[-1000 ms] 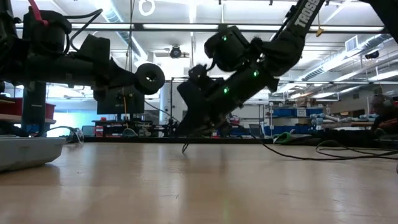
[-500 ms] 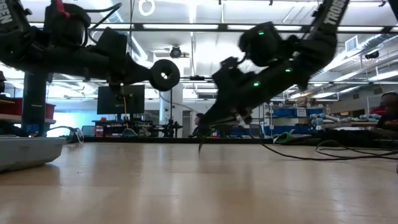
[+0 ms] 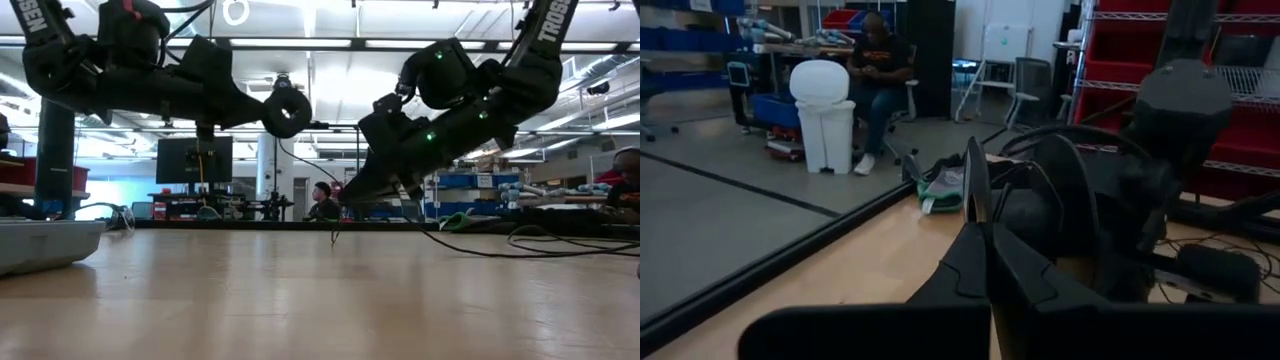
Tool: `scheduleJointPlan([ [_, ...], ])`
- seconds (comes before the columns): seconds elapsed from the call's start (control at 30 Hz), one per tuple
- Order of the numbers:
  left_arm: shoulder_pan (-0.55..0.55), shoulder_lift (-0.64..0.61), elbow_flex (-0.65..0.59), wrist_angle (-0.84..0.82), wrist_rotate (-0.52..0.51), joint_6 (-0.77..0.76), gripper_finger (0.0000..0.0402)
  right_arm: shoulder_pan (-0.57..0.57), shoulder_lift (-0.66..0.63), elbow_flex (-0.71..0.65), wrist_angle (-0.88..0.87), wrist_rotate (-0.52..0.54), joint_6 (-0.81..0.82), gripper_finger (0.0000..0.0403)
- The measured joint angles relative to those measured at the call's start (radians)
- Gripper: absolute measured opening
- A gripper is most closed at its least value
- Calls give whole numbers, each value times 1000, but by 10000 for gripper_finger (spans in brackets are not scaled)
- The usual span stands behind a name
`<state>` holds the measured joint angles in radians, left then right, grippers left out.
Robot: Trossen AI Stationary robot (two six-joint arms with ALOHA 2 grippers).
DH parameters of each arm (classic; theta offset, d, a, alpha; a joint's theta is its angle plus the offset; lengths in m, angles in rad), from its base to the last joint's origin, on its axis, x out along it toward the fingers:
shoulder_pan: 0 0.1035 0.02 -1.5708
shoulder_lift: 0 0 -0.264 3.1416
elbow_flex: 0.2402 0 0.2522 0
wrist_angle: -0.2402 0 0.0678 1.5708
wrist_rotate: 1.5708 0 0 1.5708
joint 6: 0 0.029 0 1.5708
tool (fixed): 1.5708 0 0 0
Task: Coil cords
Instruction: Coil the black wire on the spool
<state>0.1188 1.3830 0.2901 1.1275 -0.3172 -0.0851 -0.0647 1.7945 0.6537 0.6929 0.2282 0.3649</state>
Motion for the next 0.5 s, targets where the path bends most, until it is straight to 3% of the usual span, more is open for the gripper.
scheduleJointPlan([
  [0.23, -2, 0, 0, -75, 32, -8, 0, -32, -124, 0, -72, 90, 17, 2],
  [0.5, -2, 0, 0, -90, 31, -15, 0, -57, -246, 74, -126, 85, -38, 1],
])
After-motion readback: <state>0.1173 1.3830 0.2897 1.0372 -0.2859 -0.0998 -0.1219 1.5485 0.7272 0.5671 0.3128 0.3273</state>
